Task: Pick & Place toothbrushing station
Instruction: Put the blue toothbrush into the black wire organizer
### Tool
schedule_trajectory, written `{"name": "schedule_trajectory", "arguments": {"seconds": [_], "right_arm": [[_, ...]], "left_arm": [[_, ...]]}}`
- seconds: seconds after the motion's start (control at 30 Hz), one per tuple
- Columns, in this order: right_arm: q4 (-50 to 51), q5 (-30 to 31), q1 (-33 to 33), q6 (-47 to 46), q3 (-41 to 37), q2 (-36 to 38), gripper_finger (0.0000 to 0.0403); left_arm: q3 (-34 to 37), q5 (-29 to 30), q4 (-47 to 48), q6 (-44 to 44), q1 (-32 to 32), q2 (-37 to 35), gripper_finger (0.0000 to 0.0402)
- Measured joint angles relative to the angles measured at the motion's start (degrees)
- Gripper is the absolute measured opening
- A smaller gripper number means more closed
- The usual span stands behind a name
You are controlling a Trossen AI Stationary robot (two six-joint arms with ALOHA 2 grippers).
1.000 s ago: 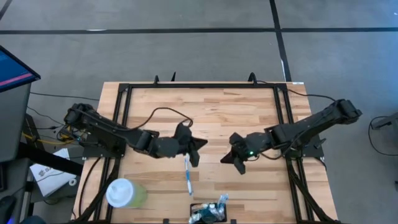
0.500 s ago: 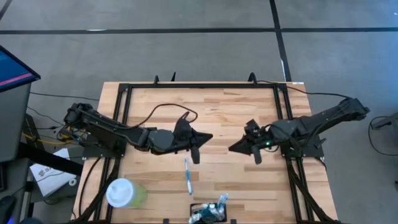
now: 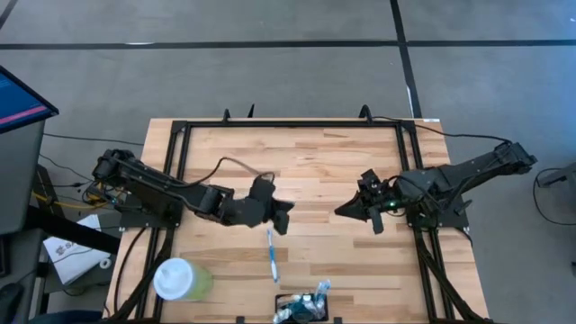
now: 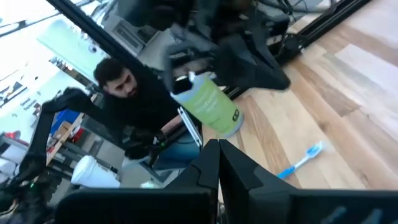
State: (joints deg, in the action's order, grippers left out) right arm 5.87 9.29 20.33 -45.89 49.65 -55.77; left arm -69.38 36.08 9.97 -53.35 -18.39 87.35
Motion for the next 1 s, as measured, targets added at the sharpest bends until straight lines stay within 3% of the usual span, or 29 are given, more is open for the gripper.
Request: {"name": "schedule_trajectory", "arguments": {"seconds": [0.2,0.5,0.63,1.0], "right_arm": [[2.69,-0.18,1.45,-0.02,-0.04,-0.26,0.0],[4.18,-0.18,1.78,-0.05,-0.07,-2.41,0.0],[3.86,-0.21,1.78,0.2,-0.07,-3.37,0.0],[4.44,-0.19,1.78,0.26,-0.09,-3.52,0.0]], "left_arm": [[0.0,-15.12,16.77,-16.48,0.0,0.26,0.0001],[-0.03,-35.51,16.95,-29.39,-1.89,10.81,0.0001],[-0.89,-39.42,17.97,-32.3,-2.93,14.77,0.0001],[-2.43,-39.5,23.4,-35.62,-0.41,18.48,0.0001]]}}
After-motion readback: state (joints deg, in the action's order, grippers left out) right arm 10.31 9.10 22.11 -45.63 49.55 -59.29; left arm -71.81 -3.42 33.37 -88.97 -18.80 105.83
